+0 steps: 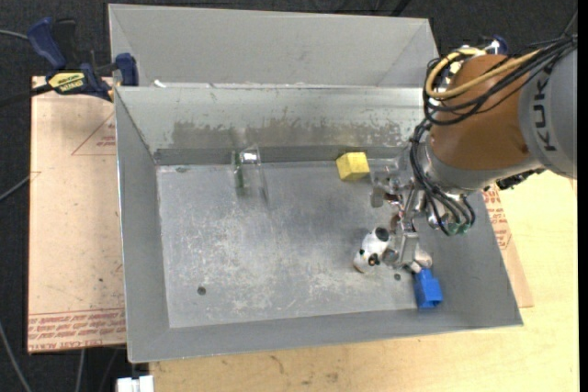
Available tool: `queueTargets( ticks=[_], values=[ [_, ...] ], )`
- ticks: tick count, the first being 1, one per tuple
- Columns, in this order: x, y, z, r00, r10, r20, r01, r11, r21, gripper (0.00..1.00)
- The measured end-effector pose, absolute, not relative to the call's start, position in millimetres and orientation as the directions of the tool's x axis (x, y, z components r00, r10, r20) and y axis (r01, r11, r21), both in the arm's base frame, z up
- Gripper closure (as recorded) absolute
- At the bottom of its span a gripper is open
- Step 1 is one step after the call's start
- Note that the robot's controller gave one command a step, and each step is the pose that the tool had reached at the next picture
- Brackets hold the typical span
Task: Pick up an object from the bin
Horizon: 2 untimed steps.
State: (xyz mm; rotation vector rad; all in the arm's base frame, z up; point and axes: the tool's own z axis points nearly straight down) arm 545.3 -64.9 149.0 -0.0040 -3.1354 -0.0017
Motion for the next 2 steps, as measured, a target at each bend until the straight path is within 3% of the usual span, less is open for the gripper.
queueTargets(
  ticks=[1,2],
  values=[
    [546.9,-64.6,153.6,-1.000,0.000,-0.001,0.000,1.000,0.000,0.00],
    [545.4,-59.6,114.9,-0.985,-0.171,-0.010,-0.171,0.985,-0.002,0.00]
  ],
)
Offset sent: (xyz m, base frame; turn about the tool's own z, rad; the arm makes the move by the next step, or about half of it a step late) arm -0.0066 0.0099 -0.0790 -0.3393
